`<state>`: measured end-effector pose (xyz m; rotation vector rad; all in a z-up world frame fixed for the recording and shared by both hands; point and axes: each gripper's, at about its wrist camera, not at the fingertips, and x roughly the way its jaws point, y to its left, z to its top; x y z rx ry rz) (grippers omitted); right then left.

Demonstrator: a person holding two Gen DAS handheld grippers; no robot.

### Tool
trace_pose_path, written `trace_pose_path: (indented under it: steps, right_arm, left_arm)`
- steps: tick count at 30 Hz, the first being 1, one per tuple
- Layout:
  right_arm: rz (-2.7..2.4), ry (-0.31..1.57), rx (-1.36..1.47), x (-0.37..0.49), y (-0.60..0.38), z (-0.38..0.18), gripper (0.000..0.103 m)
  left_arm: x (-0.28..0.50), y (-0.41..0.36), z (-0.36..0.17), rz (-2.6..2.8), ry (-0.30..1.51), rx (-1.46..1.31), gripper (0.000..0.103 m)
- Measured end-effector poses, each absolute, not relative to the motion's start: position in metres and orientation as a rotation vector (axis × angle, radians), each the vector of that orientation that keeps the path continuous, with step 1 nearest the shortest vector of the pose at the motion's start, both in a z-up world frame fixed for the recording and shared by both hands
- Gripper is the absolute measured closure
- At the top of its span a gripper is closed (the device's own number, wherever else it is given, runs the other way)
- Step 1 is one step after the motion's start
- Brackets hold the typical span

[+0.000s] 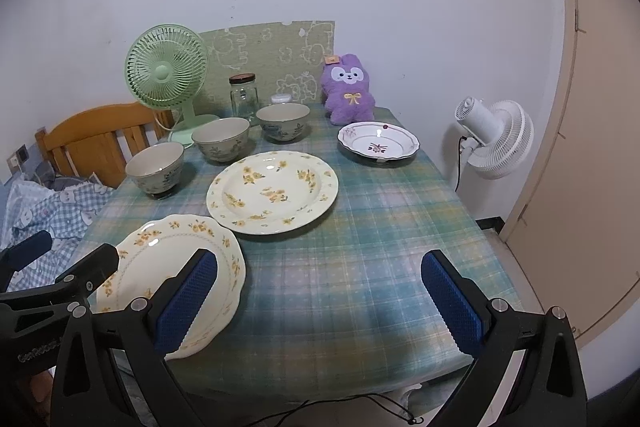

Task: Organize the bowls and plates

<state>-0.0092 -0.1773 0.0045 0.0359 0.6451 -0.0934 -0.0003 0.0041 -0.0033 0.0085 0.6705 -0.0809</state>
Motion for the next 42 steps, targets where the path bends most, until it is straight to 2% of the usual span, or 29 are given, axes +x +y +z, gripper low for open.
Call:
trace_pose_path:
  steps: [42]
  right_arm:
    - [-0.091, 0.644, 0.037, -0.0061, -0.1796, 0.003, 0.0]
  left_arm:
    - [0.0002, -0.0004, -0.0019, -0.059, 0.659, 0.016, 0.008]
